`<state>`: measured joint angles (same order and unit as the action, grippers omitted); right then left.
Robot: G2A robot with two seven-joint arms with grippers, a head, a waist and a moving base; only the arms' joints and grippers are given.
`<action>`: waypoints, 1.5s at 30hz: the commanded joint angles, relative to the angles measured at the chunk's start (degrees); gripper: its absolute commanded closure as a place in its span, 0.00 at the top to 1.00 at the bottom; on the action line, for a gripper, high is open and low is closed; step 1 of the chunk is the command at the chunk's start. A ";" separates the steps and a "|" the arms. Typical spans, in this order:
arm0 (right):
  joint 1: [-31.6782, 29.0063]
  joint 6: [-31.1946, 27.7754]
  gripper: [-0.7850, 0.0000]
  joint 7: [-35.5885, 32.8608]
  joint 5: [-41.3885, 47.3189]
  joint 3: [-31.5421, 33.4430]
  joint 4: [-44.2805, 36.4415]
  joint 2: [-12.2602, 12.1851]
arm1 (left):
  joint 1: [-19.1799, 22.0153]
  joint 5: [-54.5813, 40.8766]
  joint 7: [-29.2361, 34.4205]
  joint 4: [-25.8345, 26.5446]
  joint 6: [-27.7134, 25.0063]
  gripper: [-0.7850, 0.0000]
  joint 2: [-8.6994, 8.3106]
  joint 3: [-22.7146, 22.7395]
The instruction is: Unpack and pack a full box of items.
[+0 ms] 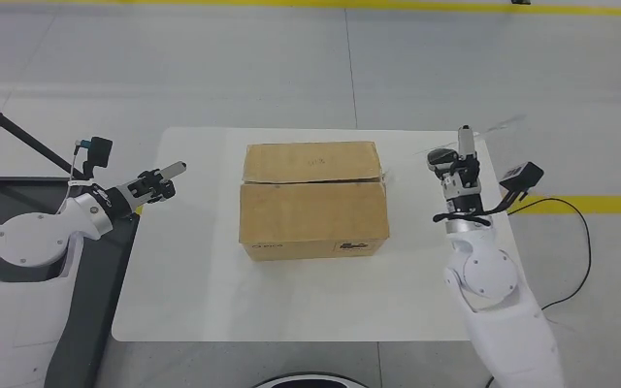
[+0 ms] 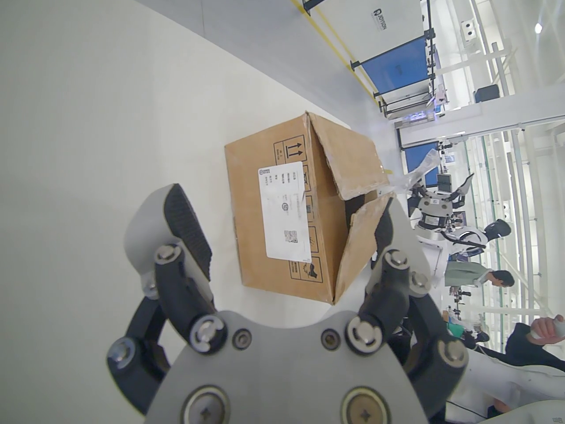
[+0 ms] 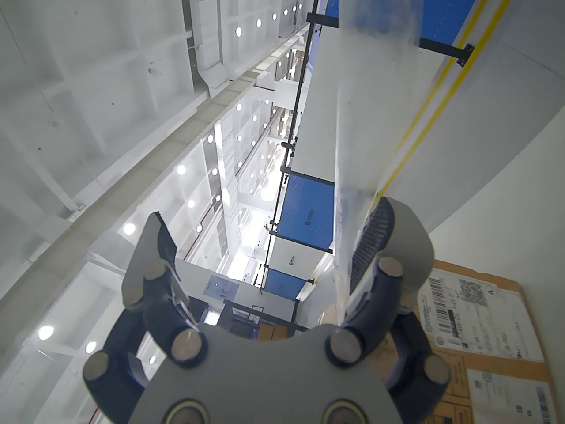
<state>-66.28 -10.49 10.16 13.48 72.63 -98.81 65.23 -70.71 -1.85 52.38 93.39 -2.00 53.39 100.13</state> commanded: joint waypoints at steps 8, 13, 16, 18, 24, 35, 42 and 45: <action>0.64 0.11 1.00 -1.38 -1.83 -0.64 -1.27 0.82 | 0.00 0.00 0.00 0.00 0.00 1.00 0.00 0.00; 0.47 0.00 1.00 -2.04 -2.02 -0.83 -2.16 1.28 | 0.00 0.00 0.00 0.00 0.00 1.00 0.00 0.00; 0.42 -0.03 1.00 -2.49 -1.84 -1.02 -2.37 1.56 | 0.00 0.00 0.00 0.00 0.00 1.00 0.00 0.00; 0.48 -0.07 1.00 -2.87 -1.55 -1.22 -2.53 1.77 | 0.00 0.00 0.00 0.00 0.00 1.00 0.00 0.00; 0.36 -0.32 1.00 -4.29 -1.67 -2.10 -2.75 2.33 | 0.00 0.00 0.00 0.00 0.00 1.00 0.00 0.00; 1.48 -1.82 1.00 -6.69 -2.43 -4.10 -0.97 3.47 | 0.00 0.00 0.00 0.00 0.00 1.00 0.00 0.00; 2.47 -2.13 1.00 -8.66 -2.42 -5.19 -0.36 4.16 | 0.00 0.00 0.00 0.00 0.00 1.00 0.00 0.00; 2.57 -2.48 1.00 -9.11 -2.22 -5.41 -0.27 4.44 | 0.00 0.00 0.00 0.00 0.00 1.00 0.00 0.00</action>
<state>-63.71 -12.87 1.19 11.14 67.26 -99.10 69.60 -70.71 -1.85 52.38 93.39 -2.00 53.39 100.13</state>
